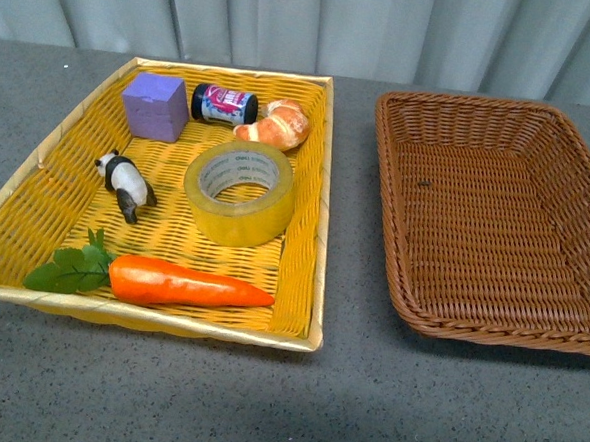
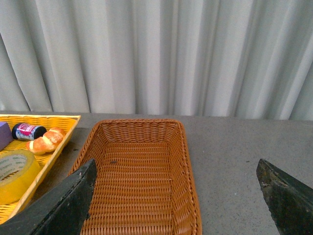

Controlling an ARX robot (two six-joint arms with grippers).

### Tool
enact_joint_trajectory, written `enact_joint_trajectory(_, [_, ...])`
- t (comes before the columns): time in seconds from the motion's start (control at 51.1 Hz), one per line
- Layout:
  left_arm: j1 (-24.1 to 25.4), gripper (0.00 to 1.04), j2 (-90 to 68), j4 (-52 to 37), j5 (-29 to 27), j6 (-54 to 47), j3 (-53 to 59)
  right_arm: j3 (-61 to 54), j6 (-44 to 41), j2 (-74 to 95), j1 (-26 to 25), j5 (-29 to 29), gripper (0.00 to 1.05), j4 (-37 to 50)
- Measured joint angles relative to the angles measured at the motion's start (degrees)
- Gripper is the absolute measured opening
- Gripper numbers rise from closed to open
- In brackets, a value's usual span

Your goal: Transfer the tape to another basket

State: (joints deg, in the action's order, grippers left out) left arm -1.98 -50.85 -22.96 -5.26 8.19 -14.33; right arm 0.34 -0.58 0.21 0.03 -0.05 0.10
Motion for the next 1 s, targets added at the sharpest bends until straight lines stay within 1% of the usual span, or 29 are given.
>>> enact_joint_trajectory(0.02, [0.0,0.98,-4.5,-1.6,1.2,0.1,-2.1,0.0,0.0,0.0,0.0,0.0,0.96,0.0])
enact_joint_trajectory(0.078, [-0.2,0.98,-11.7,-1.8,3.0,0.6,-6.2,0.0,0.0,0.0,0.0,0.0,0.96,0.0])
enact_joint_trajectory(0.117, [-0.5,0.98,-17.0,-1.0,4.4,0.7,-9.2,0.0,0.0,0.0,0.0,0.0,0.96,0.0])
enact_joint_trajectory(0.235, [-1.7,0.98,-28.8,2.5,5.9,0.7,-17.6,0.0,0.0,0.0,0.0,0.0,0.96,0.0])
enact_joint_trajectory(0.391, [-3.8,0.98,-39.8,6.8,7.5,-0.6,-27.6,0.0,0.0,0.0,0.0,0.0,0.96,0.0])
enact_joint_trajectory(0.528, [-5.8,0.98,-49.8,10.5,10.8,-5.4,-36.8,0.0,0.0,0.0,0.0,0.0,0.96,0.0])
enact_joint_trajectory(0.665, [-6.3,0.98,-54.4,11.4,11.4,-6.9,-40.3,0.0,0.0,0.0,0.0,0.0,0.96,0.0])
enact_joint_trajectory(0.743, [-6.7,0.98,-56.8,11.2,12.9,-7.1,-41.5,0.0,0.0,0.0,0.0,0.0,0.96,0.0])
enact_joint_trajectory(0.997, [-7.9,0.98,-63.3,12.1,11.6,-6.6,-44.4,0.0,0.0,0.0,0.0,0.0,0.96,0.0])
